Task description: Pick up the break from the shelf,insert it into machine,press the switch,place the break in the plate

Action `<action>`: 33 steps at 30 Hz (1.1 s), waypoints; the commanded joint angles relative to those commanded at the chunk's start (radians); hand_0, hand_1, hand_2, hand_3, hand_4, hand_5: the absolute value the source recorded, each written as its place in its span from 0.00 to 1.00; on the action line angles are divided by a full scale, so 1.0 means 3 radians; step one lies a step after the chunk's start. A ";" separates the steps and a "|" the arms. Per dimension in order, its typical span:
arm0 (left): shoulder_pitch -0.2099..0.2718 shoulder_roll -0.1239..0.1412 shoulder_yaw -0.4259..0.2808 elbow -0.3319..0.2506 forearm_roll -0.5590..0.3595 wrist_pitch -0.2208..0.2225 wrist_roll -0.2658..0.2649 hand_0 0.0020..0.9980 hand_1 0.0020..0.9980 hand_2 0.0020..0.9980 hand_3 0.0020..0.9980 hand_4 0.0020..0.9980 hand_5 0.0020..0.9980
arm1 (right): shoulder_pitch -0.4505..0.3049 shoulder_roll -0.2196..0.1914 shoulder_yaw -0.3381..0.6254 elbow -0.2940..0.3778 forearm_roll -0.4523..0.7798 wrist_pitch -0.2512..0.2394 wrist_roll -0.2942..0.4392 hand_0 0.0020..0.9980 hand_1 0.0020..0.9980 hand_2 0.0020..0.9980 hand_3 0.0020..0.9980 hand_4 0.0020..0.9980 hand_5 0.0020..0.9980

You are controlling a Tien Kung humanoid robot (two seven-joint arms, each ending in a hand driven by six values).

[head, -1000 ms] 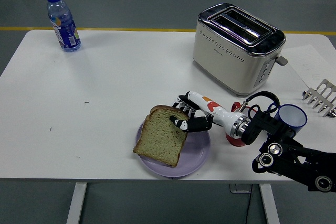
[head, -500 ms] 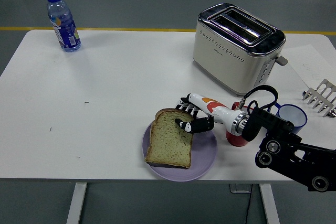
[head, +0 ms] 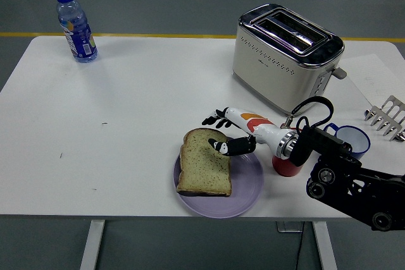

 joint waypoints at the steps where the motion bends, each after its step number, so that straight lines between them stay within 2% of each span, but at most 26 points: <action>1: 0.0004 0.0000 -0.0004 0.0000 0.0006 0.0000 0.0001 0.60 0.45 0.42 0.55 0.28 0.94 | -0.0001 -0.0001 0.0009 -0.0002 -0.0049 -0.0009 -0.0006 0.80 0.77 0.86 0.83 0.69 0.22; 8: 0.0017 0.0000 -0.0022 0.0000 0.0039 -0.0008 0.0005 0.60 0.45 0.42 0.55 0.28 0.94 | -0.0022 -0.0015 0.0039 0.0029 -0.0085 -0.0041 0.0005 0.81 0.78 0.88 0.84 0.70 0.24; 13: 0.0032 0.0000 -0.0058 0.0000 0.0085 -0.0014 0.0004 0.60 0.45 0.42 0.55 0.28 0.94 | -0.0072 -0.0078 0.0136 0.0208 -0.0089 -0.0072 0.0121 0.80 0.77 0.85 0.82 0.71 0.22; 14: 0.0041 0.0000 -0.0073 0.0000 0.0106 -0.0018 0.0003 0.60 0.45 0.42 0.55 0.28 0.94 | -0.0145 -0.0147 0.0259 0.0349 0.0008 -0.0051 0.0266 0.80 0.77 0.85 0.82 0.71 0.22; 16: 0.0044 0.0000 -0.0079 0.0000 0.0113 -0.0020 0.0002 0.60 0.45 0.42 0.55 0.28 0.94 | -0.0175 -0.0175 0.0350 0.0472 0.0071 -0.0042 0.0416 0.80 0.77 0.85 0.82 0.71 0.22; 18: 0.0050 0.0000 -0.0087 0.0000 0.0116 -0.0019 -0.0001 0.60 0.45 0.42 0.55 0.28 0.94 | -0.0235 -0.0219 0.0495 0.0624 0.0233 -0.0065 0.0578 0.80 0.77 0.85 0.82 0.71 0.22; 19: 0.0053 0.0000 -0.0094 0.0000 0.0120 -0.0019 -0.0001 0.60 0.45 0.43 0.55 0.28 0.94 | -0.0264 -0.0241 0.0568 0.0698 0.0334 -0.0075 0.0666 0.75 0.72 0.78 0.74 0.66 0.20; 22: 0.0060 0.0000 -0.0100 0.0000 0.0138 -0.0027 -0.0001 0.60 0.45 0.43 0.55 0.28 0.94 | -0.0334 -0.0298 0.0857 0.0955 0.0757 -0.0076 0.0942 0.75 0.72 0.78 0.74 0.66 0.20; 29: 0.0055 0.0000 -0.0068 0.0000 0.0090 -0.0027 -0.0006 0.60 0.45 0.43 0.55 0.28 0.94 | -0.0587 -0.0378 0.1551 0.1316 0.1739 0.0035 0.1127 0.72 0.71 0.75 0.71 0.63 0.18; 33: 0.0050 0.0000 -0.0068 0.0000 0.0078 -0.0024 -0.0008 0.60 0.45 0.43 0.55 0.28 0.94 | -0.0792 -0.0375 0.1957 0.1334 0.2280 0.0094 0.1254 0.72 0.71 0.74 0.70 0.62 0.20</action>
